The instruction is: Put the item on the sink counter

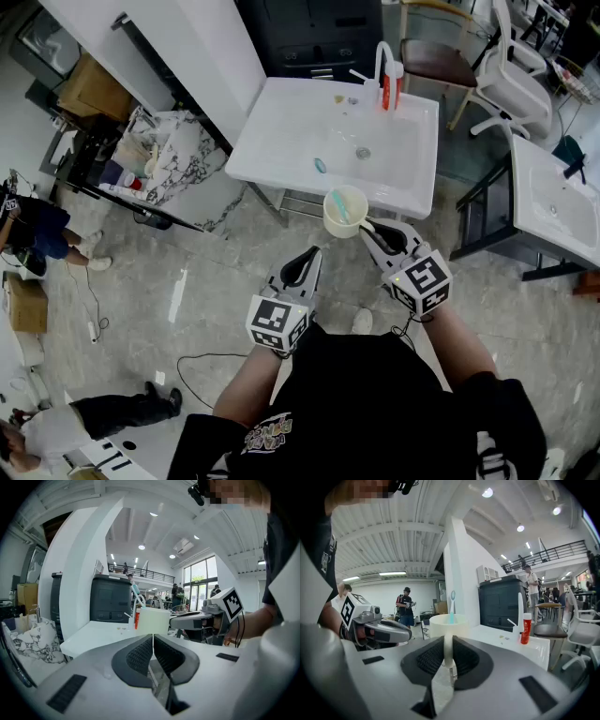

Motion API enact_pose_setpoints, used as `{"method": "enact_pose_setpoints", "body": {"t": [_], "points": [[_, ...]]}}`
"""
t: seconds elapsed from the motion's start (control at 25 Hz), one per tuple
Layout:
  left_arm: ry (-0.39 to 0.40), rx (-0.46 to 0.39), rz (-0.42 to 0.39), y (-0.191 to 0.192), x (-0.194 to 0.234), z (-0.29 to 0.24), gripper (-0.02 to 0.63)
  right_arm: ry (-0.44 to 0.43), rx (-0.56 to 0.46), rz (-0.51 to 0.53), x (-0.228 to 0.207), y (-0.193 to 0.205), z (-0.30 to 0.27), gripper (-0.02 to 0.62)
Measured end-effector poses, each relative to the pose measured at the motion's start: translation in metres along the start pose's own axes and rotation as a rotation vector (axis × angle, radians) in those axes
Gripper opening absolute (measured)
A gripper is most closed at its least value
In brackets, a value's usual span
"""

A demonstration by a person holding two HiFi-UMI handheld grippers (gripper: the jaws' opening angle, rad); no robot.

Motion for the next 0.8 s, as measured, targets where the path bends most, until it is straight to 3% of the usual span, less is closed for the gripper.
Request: {"method": "enact_pose_setpoints", "body": {"t": [0.8], "points": [[0.022, -0.003, -0.006, 0.0007, 0.0044, 0.0026, 0.02, 0.029, -0.017, -0.027, 0.0033, 0.002, 0.0018, 0.097]]}}
Point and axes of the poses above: the fingertips, and each gripper's own axes: z backward along the fingers, x to its left, y out of its underside, the point moved 8 cm from there along z, backward along the fingers
